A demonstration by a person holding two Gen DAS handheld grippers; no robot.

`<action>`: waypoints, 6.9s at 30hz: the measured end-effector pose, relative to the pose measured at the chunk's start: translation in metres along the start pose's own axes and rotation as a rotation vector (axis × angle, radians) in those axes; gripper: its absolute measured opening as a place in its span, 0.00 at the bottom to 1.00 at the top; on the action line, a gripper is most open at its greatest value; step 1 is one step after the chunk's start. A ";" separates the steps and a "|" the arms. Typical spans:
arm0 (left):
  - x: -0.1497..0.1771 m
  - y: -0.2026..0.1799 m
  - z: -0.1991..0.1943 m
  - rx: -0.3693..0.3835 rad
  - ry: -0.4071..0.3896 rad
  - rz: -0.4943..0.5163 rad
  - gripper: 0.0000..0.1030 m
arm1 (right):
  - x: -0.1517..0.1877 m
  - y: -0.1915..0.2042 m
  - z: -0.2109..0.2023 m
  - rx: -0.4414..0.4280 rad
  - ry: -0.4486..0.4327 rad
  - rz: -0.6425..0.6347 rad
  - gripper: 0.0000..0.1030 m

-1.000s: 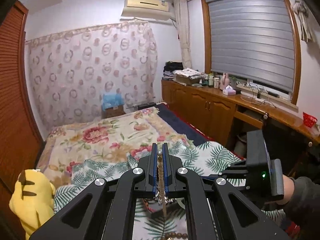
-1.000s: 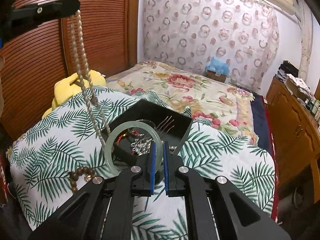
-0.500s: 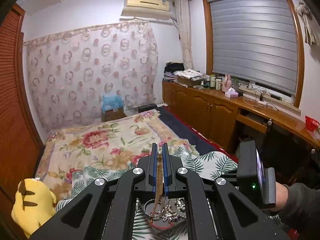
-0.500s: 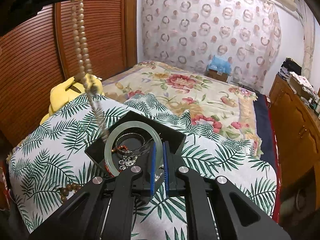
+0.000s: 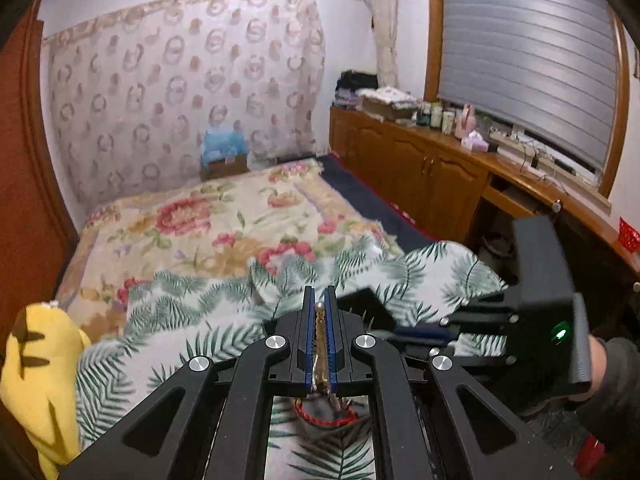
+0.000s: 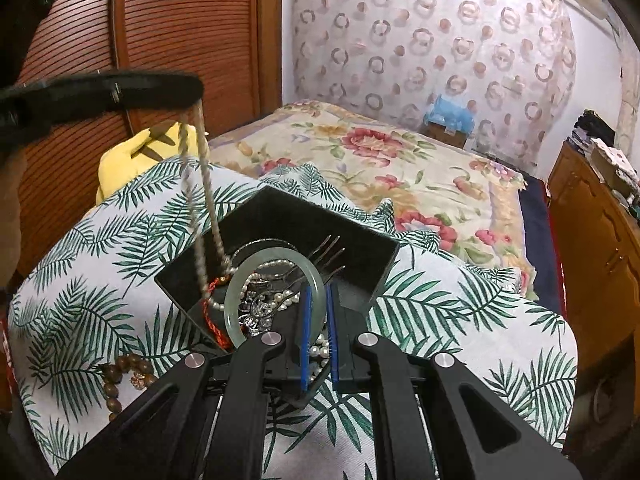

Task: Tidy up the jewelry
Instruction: 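Lower both held items into the box and open both tools, then move both tools back to the wooden bead bracelet and rings, then grasp the wooden bead bracelet with the left tool while the right tool grasps a ring, then carry the bead bracelet and ring over the black box with both tools, then lower both held items into the box and open both tools, then move both tools back to the remaining green ring and small charm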

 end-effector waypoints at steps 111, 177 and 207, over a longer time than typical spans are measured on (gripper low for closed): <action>0.137 -0.016 -0.051 0.084 0.165 -0.075 0.12 | 0.114 0.080 -0.051 -0.059 0.166 0.021 0.20; 0.024 -0.001 -0.004 0.030 0.024 -0.047 0.39 | 0.030 0.030 -0.042 -0.071 -0.039 0.066 0.24; 0.119 0.015 -0.023 -0.066 0.151 -0.076 0.88 | 0.100 0.083 -0.053 -0.153 0.119 0.045 0.32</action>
Point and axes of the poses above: each gripper's, at about its wrist camera, not at the fingertips, and z roughly the way its jaws point, y to its left, x to its underside, the point moved 1 cm from there along z, roughly the way its jaws point, and after that the axes turned 5 degrees about -y, right-handed, at the moved point
